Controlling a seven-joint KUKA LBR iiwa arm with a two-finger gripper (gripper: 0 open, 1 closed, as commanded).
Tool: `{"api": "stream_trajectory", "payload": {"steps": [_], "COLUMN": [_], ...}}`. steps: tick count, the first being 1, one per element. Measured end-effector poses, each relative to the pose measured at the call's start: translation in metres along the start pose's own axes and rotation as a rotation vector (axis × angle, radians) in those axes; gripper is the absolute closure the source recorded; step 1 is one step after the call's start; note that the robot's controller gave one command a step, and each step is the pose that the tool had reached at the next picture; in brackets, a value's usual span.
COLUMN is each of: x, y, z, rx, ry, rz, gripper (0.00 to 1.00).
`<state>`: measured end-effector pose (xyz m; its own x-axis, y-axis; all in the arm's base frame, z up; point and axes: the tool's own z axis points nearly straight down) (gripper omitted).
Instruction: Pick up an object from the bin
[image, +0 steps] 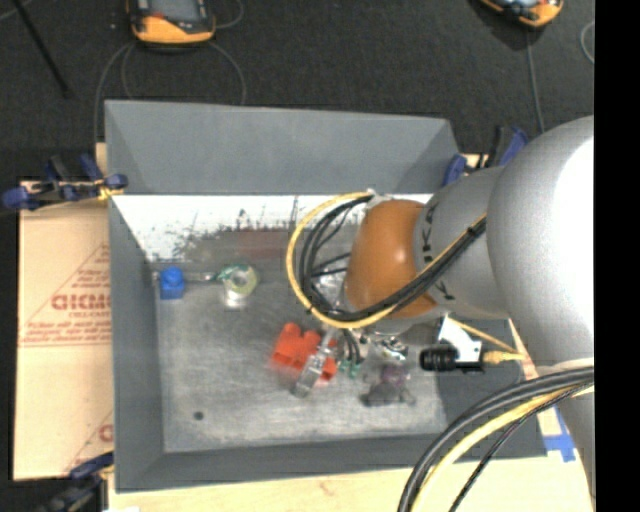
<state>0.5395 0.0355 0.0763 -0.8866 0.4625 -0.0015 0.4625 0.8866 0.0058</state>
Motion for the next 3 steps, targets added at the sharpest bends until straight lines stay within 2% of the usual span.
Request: {"api": "stream_trajectory", "payload": {"steps": [1,2,3], "x": [-0.001,-0.002,-0.004], "y": [0.002,0.002,0.003], "z": [-0.002,-0.005,-0.025], "rx": [0.0,-0.001,0.001], "ry": [-0.002,-0.003,-0.002], "rz": [-0.005,-0.005,-0.011], "gripper": [0.0,1.0,1.0]}}
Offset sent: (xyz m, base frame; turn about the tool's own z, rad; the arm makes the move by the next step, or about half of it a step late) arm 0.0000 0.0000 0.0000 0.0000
